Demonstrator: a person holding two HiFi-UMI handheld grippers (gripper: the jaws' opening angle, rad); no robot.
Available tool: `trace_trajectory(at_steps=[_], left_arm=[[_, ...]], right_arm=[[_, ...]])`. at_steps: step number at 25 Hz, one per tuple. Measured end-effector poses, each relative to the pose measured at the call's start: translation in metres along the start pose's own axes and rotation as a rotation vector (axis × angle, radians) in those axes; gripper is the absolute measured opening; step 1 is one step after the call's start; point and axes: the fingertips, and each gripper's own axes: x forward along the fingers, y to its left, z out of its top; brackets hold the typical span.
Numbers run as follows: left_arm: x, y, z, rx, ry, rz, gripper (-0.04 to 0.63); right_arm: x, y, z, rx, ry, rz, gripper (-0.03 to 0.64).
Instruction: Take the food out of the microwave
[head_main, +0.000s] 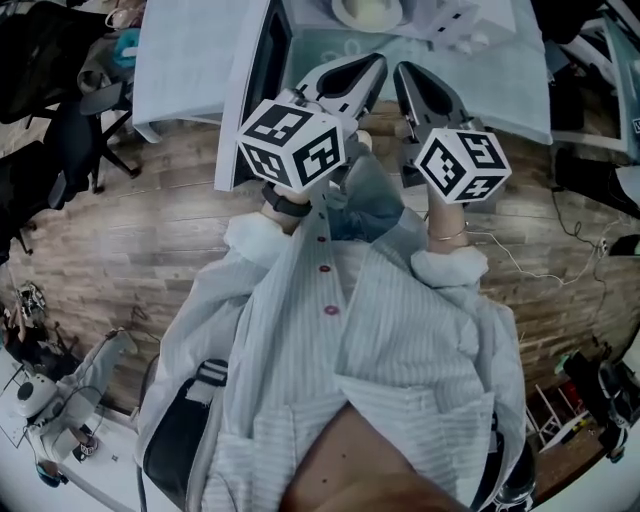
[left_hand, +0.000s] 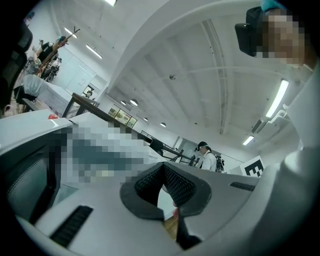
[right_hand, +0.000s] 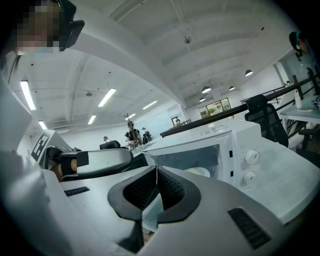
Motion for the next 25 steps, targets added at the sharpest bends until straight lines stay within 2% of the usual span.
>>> trace_trajectory(at_steps=[15,25], left_arm=[[0.094,0.061,0.054,-0.020,-0.072,0.146,0.008],[0.119,0.076,0.053,-0.029,-0.090,0.207,0.008]], right_arm=[[0.080,-0.073,0.057,-0.022,0.067,0.132,0.032],[0.098,-0.097,0.065,-0.035,0.092,0.190,0.032]])
